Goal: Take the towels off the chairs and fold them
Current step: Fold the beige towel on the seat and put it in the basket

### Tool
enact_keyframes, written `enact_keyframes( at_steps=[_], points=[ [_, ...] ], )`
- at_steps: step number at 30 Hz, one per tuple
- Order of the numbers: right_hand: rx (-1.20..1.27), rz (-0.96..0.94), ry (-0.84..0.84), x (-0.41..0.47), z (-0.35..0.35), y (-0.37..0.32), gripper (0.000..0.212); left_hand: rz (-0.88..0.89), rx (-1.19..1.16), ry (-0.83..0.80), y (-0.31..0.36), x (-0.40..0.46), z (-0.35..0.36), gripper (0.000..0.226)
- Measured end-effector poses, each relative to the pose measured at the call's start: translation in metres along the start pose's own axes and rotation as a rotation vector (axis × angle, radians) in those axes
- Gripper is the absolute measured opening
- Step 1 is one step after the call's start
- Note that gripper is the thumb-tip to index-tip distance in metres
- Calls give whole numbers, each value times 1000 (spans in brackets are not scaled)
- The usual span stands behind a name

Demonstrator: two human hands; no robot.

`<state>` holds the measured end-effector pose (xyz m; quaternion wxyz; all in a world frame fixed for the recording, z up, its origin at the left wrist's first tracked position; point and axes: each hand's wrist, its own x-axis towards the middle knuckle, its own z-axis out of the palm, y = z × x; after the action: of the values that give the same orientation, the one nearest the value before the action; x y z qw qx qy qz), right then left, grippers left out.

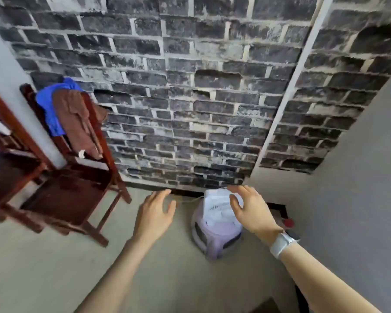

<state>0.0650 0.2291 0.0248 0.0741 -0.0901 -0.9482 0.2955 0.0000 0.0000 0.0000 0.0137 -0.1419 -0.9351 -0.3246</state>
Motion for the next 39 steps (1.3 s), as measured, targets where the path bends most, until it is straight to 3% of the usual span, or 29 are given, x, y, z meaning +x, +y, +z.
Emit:
enact_keyframes(
  at_steps=[2,7,16,27,39],
  points=[
    [3,35,-131,-6,33,-3,28,-135,-2,-21,-38,-29,0,59],
    [7,-25,-465,-30,124,-36,38,-491,14,2,-118,-118,-23,47],
    [76,-247,-632,-37,273,-201,28,-843,-121,212,-251,-200,-98,36],
    [128,-467,-681,0,418,-396,23,-915,-62,324,-426,-190,-235,36],
    [45,-586,-881,156,582,-573,26,-1084,-109,436,-603,-74,-329,32]
  ],
)
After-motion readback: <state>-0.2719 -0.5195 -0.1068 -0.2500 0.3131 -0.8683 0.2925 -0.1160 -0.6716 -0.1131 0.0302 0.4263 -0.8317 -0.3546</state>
